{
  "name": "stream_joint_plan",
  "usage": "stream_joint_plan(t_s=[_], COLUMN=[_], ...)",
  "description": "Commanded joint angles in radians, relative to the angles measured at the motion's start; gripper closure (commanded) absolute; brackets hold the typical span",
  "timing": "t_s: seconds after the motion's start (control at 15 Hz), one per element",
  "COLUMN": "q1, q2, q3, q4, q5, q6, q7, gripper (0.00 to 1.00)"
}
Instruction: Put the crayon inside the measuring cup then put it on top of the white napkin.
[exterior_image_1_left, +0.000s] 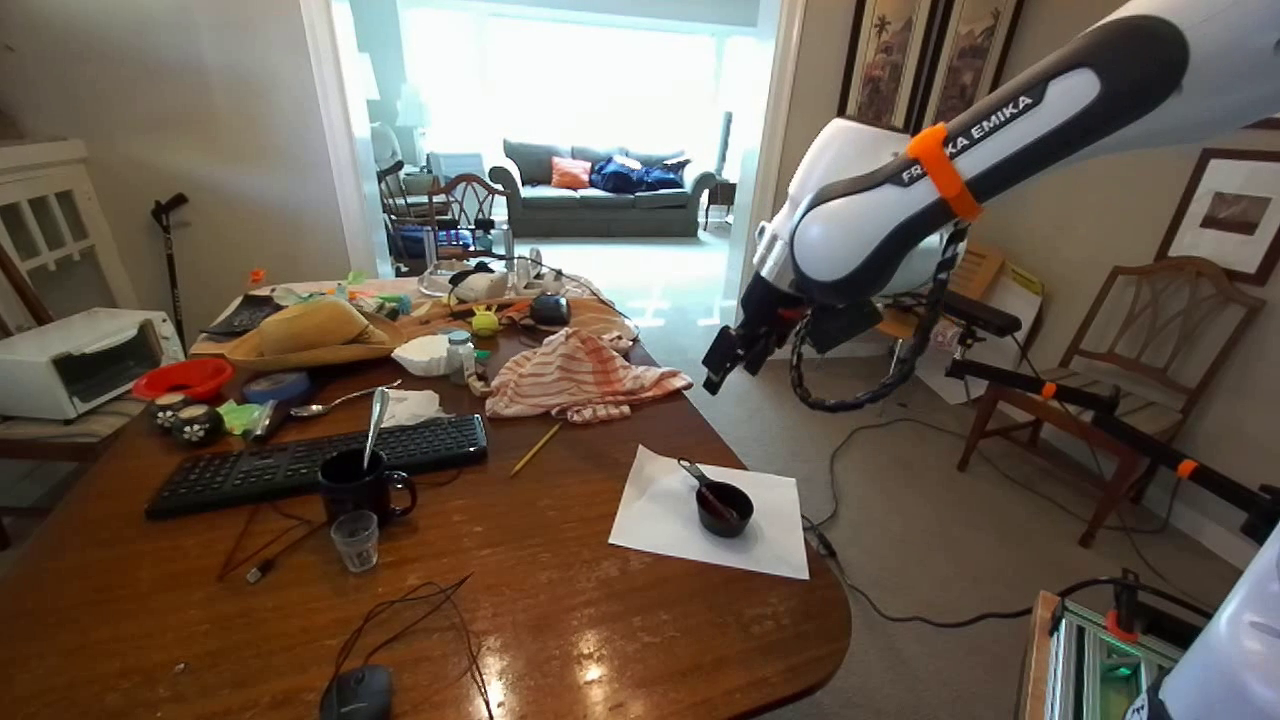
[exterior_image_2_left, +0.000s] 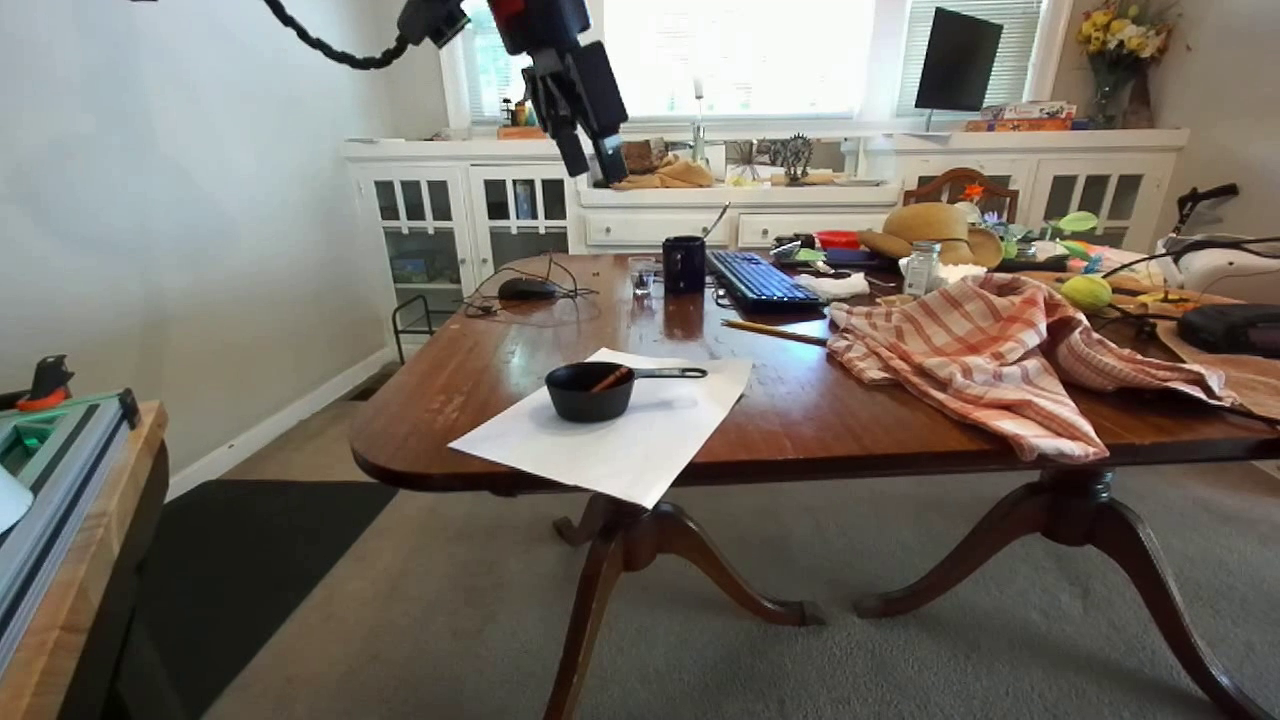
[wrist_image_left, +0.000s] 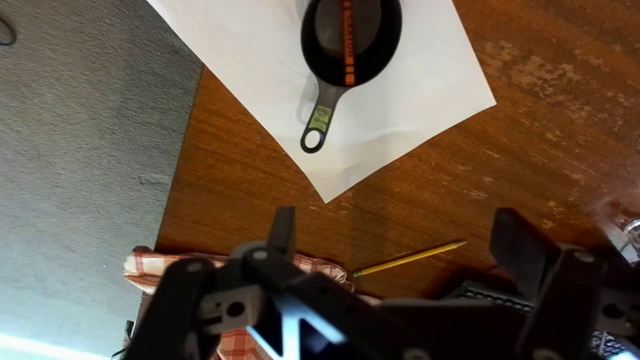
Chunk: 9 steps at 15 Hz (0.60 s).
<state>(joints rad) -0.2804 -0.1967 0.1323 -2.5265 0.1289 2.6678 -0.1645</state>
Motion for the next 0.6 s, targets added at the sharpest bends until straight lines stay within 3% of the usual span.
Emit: stream_joint_plan(t_s=[0.0,0.27,0.33,0.53], q1=[0.087,0.133,0.132,0.144], q2=[-0.107,-0.152,-0.125,-0.144], q3=[-0.145,-0.237,-0.23,-0.25], q4=[-0.017,0.008,0.008,0.01], q5=[-0.025,-0.009,-0.027,-0.024], q6=[-0.163,-0.327,-0.257,-0.298], q7=[-0.038,-0.094,-0.056,-0.071], gripper=[0.0,0.0,0.0,0.0])
